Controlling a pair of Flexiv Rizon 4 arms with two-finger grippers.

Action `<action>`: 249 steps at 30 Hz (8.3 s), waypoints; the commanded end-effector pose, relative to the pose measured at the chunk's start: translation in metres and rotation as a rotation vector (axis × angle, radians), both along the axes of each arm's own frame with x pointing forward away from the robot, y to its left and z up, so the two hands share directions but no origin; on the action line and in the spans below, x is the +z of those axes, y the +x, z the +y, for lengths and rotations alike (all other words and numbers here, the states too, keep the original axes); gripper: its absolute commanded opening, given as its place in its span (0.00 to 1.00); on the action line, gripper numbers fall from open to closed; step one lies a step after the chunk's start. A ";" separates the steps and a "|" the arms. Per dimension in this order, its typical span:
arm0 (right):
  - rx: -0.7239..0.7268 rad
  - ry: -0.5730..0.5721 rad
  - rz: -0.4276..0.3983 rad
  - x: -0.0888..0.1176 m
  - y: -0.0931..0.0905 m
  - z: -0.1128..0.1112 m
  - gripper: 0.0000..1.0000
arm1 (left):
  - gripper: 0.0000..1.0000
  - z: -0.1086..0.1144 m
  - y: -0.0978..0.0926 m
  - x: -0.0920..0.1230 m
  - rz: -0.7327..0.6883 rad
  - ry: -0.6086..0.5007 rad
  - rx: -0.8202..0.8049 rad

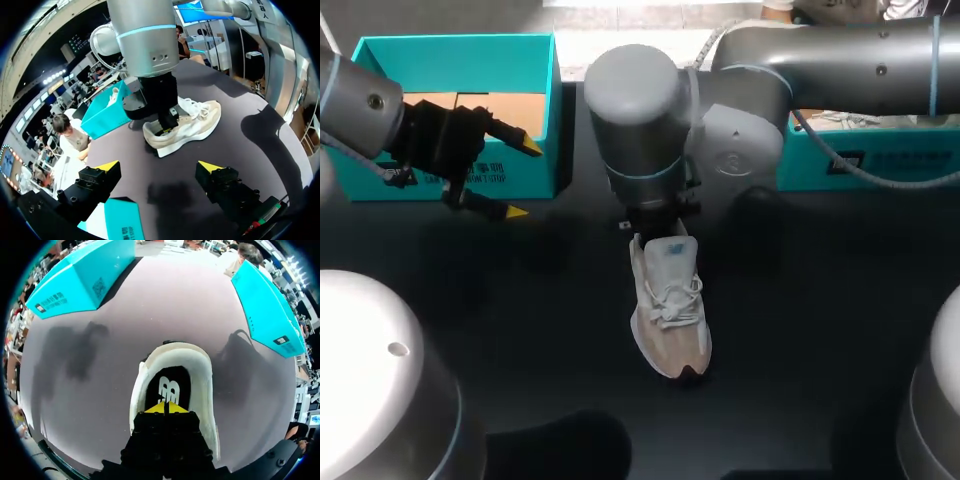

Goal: Take the shoe out of the shoebox, open the shoe tongue, remove and reinsert the insole, then place the shoe into the shoebox

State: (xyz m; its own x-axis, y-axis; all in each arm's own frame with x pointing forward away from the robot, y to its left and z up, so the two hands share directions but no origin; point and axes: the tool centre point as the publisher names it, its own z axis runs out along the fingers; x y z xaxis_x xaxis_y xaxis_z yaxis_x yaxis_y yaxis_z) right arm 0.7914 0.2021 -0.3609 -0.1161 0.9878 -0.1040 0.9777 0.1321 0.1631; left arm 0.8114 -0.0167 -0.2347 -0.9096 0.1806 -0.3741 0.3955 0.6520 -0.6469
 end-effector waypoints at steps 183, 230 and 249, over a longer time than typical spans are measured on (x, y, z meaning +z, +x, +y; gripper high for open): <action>1.474 -0.407 -0.015 0.012 0.080 -0.016 1.00 | 1.00 0.000 -0.001 0.001 0.001 0.005 0.001; 1.397 -0.357 0.104 0.004 0.080 -0.026 0.00 | 1.00 0.000 -0.001 0.001 0.001 0.005 0.001; 1.461 -0.277 0.053 0.189 0.099 -0.058 0.00 | 1.00 0.000 -0.001 0.001 0.001 0.005 0.001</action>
